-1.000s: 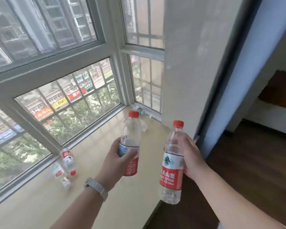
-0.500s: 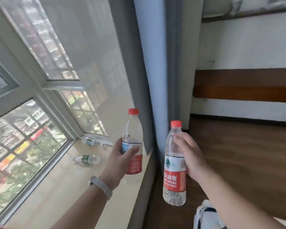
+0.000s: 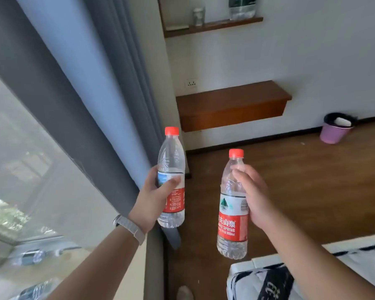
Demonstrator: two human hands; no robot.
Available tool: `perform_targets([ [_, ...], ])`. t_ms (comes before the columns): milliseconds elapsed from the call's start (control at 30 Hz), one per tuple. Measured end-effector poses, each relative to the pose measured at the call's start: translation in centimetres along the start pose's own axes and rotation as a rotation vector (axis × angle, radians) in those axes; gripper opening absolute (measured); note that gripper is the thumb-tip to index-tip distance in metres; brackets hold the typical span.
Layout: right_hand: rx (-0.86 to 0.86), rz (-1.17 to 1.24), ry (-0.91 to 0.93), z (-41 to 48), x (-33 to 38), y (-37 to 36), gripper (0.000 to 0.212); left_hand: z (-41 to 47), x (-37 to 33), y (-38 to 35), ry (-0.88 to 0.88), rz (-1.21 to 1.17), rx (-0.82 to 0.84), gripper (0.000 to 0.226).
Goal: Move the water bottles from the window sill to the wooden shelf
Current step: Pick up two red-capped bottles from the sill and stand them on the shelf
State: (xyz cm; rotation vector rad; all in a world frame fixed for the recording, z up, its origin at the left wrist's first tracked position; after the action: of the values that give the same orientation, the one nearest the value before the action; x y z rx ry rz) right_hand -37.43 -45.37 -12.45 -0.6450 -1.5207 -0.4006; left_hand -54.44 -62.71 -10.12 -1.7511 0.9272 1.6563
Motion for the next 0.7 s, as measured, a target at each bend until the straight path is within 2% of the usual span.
perform_targets([
  [67, -0.032, -0.011, 0.012, 2.1, 0.4, -0.2, 0.048, 2.7, -0.1, 0.7, -0.003, 0.002, 0.034, 0.035],
  [300, -0.107, -0.014, 0.042, 10.0, 2.4, -3.3, 0.044, 11.1, 0.1, 4.0, -0.009, -0.061, 0.175, 0.032],
  [500, -0.175, -0.015, 0.054, 15.3, 3.3, -3.4, 0.045, 17.3, 0.3, 5.0, -0.022, -0.121, 0.209, 0.043],
  [600, -0.203, -0.051, 0.049, 17.0, 3.9, -2.1, 0.050, 19.6, -0.1, 4.6, -0.027, -0.112, 0.223, 0.058],
  [700, -0.229, -0.040, 0.040, 19.3, 4.5, -0.5, 0.044, 22.2, -0.1, 4.0, -0.026, -0.132, 0.232, 0.061],
])
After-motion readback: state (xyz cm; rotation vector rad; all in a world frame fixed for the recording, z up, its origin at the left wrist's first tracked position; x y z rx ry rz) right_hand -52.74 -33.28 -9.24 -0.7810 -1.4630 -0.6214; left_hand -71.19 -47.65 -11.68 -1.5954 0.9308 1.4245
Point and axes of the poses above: each hand's wrist, its own z-axis towards the middle knuckle, its own y-axis out of the back of the hand, x = y × z, the point moved 8 cm from there along z, towards the middle knuckle, and after that the axes turned 9 degrees about x, right-handed, at the moved point
